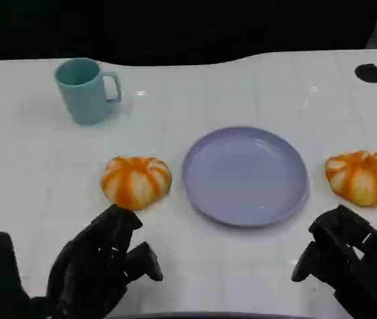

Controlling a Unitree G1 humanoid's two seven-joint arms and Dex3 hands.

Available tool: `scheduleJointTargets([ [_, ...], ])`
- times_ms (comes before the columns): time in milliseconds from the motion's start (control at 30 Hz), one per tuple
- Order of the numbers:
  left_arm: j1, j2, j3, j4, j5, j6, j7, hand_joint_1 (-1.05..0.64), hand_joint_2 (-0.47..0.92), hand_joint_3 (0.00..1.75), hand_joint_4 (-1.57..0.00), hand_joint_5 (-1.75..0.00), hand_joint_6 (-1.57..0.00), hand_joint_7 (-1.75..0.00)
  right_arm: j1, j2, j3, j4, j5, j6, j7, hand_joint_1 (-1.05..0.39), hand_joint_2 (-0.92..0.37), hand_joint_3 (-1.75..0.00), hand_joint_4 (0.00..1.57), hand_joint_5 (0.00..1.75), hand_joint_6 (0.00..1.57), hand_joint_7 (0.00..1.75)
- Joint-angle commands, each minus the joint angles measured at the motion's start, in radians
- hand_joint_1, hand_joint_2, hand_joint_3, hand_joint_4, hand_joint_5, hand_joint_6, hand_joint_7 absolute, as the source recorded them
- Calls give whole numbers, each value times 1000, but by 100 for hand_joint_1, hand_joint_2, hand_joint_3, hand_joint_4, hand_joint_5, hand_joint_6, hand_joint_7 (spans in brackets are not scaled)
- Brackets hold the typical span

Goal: Grasp the bread from the table and place it into the plate.

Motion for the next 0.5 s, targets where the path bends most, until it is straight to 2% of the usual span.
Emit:
scheduleJointTargets([
  [33,5,10,3,-11,-9,4,-1,-57,92,40,-90,-175,-64,-175,1,-11,-12,-4,4,3,-4,-53,-92,-13,65,175,62,146],
  [500,10,16,-3,-2,-1,-13,-26,-58,92,34,-90,-175,-65,-175,-4,-9,-19,-9,18,25,-12,-53,-92,-15,64,175,61,147],
])
